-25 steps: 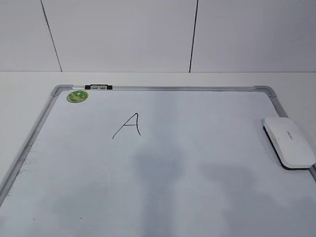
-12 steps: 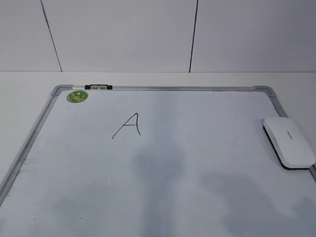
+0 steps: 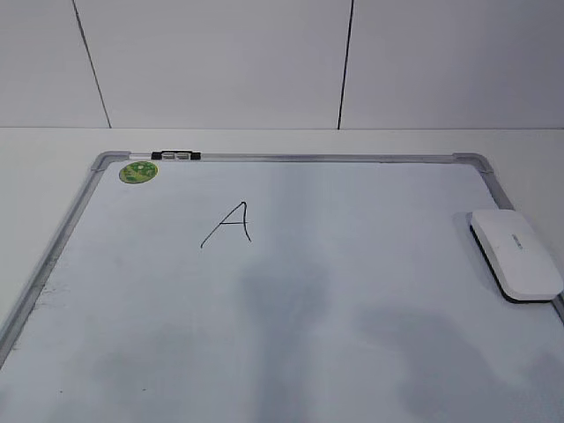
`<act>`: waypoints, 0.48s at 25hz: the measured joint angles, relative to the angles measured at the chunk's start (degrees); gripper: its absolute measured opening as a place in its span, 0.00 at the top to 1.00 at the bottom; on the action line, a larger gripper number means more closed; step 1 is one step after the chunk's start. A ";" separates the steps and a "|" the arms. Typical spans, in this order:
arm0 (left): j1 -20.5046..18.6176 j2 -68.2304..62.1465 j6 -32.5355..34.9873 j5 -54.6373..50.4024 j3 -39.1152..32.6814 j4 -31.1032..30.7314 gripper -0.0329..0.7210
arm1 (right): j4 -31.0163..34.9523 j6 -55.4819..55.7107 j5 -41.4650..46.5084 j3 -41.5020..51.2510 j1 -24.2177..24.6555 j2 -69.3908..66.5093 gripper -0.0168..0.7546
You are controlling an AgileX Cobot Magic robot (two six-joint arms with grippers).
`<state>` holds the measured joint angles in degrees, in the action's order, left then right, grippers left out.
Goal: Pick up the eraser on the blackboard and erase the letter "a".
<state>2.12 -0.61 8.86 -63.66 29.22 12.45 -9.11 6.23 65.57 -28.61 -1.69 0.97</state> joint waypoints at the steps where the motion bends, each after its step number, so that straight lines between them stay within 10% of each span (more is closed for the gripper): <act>1: 0.00 0.00 0.00 0.00 0.00 0.00 0.64 | 0.00 0.00 0.00 0.00 0.00 0.00 0.23; 12: 0.00 0.00 0.00 0.00 0.00 0.00 0.64 | 0.00 0.00 0.00 0.00 0.00 0.00 0.23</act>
<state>2.12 -0.61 8.86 -63.66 29.22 12.45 -9.11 6.23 65.57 -28.61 -1.69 0.97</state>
